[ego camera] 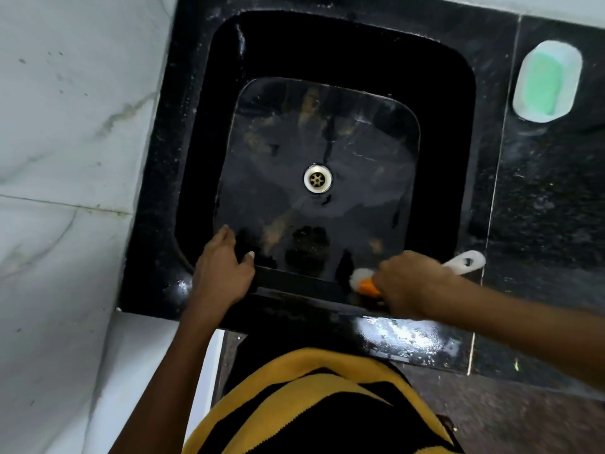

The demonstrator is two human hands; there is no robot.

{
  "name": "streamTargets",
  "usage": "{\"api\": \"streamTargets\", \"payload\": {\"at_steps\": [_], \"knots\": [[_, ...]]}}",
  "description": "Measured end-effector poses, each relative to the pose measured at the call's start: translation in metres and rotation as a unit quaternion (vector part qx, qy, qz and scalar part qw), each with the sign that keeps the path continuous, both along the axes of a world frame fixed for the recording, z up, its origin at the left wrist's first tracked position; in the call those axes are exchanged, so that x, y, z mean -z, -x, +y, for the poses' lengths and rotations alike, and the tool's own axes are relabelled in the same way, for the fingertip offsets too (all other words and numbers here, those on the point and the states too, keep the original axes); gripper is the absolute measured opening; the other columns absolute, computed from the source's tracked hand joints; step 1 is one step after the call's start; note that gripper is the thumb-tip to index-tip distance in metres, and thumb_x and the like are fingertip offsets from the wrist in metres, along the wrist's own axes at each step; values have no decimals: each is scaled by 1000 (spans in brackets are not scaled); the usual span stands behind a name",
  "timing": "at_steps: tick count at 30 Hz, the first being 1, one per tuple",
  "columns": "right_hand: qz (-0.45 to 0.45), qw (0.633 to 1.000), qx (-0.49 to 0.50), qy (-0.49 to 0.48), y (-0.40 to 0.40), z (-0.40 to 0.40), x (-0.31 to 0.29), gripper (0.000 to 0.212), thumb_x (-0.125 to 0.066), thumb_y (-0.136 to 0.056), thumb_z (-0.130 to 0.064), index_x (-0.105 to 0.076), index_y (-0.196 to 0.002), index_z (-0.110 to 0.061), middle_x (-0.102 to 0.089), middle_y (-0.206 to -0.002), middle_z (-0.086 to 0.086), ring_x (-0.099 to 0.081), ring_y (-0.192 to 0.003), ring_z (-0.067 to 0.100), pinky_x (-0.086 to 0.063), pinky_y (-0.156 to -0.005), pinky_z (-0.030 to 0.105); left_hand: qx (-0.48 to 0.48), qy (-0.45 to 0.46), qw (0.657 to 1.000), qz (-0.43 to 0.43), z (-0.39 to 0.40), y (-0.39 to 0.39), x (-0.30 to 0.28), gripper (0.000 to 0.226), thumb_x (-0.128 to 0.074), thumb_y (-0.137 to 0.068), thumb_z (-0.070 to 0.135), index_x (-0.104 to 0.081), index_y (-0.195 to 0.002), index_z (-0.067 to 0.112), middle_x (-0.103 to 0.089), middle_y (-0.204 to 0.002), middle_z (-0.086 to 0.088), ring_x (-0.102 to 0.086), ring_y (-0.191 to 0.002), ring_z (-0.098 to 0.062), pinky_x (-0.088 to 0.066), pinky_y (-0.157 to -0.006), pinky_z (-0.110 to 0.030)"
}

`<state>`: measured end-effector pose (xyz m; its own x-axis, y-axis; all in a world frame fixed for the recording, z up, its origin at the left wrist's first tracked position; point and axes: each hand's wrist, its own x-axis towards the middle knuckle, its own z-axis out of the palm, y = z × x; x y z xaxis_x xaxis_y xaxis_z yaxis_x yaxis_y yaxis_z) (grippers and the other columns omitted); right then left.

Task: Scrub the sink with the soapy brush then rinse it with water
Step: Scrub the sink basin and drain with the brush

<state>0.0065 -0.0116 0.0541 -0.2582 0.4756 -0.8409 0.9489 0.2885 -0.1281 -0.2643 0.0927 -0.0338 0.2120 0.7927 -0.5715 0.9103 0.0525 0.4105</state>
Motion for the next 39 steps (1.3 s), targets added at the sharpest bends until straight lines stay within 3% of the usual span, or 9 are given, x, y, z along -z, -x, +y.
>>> {"api": "streamTargets", "payload": {"at_steps": [3,6,12,15,19,26,31,36,39], "knots": [[107,989,33,-94,53,27,15,36,-47,-89,-20,-50,-125,-26,-65,-103,10,-65,-91,32,-42,-67,34,-58,-25,997,-41,1,-1,-8,62,-57,-93,10,-35,-150,0,-27,-162,-10,-28,-148,-25,-20,-123,-32],[180,969,115,-124,101,66,43,29,-49,-89,-23,-61,-115,-16,-63,-108,14,-62,-97,34,-45,-77,34,-169,-40,980,-93,7,-2,-19,56,-53,-100,14,-35,-151,3,-26,-162,-4,-27,-148,-18,-18,-120,-25],[113,979,65,-155,88,95,115,26,-45,-95,-30,-62,-110,-17,-65,-113,10,-63,-102,30,-47,-81,35,-249,13,958,-144,18,4,-20,58,-46,-103,35,-32,-154,10,-25,-163,1,-26,-148,-13,-19,-116,-22],[56,980,67,-177,50,115,143,25,-44,-93,-29,-63,-104,-16,-66,-109,9,-64,-98,31,-48,-77,35,-227,-1,967,-118,14,5,-16,61,-50,-102,31,-29,-155,9,-22,-164,1,-24,-148,-13,-15,-113,-18],[-41,921,268,-282,17,159,167,27,-45,-94,-33,-64,-102,-14,-66,-106,13,-64,-96,34,-50,-79,38,-197,-23,977,-79,11,-1,-11,67,-54,-100,27,-22,-156,6,-12,-166,0,-17,-151,-12,-8,-110,-11],[43,976,-33,-211,40,158,154,27,-43,-92,-25,-69,-94,-16,-70,-99,9,-67,-92,28,-49,-74,33,-125,-58,989,-50,13,-2,-7,74,-56,-98,25,-15,-157,6,-3,-167,2,-11,-152,-13,-9,-117,-17],[-84,905,285,-305,-23,218,167,26,-49,-91,-22,-67,-103,-8,-67,-107,19,-64,-100,37,-49,-81,37,-19,-102,994,-26,16,3,-4,73,-54,-96,21,-16,-157,7,-4,-167,2,-10,-152,-13,-10,-121,-19],[17,963,99,-249,36,191,166,26,-46,-92,-25,-68,-93,-12,-70,-98,11,-67,-90,30,-50,-73,34,59,-175,983,-19,34,4,-5,67,-56,-91,9,-31,-152,2,-23,-163,-5,-25,-149,-19,-29,-120,-32],[-7,946,152,-288,25,201,168,27,-45,-93,-24,-68,-98,-12,-69,-100,12,-67,-92,31,-51,-75,34,108,-217,970,-13,47,11,-2,66,-58,-84,1,-40,-147,-3,-33,-159,-9,-30,-147,-22,-32,-118,-32]]}}
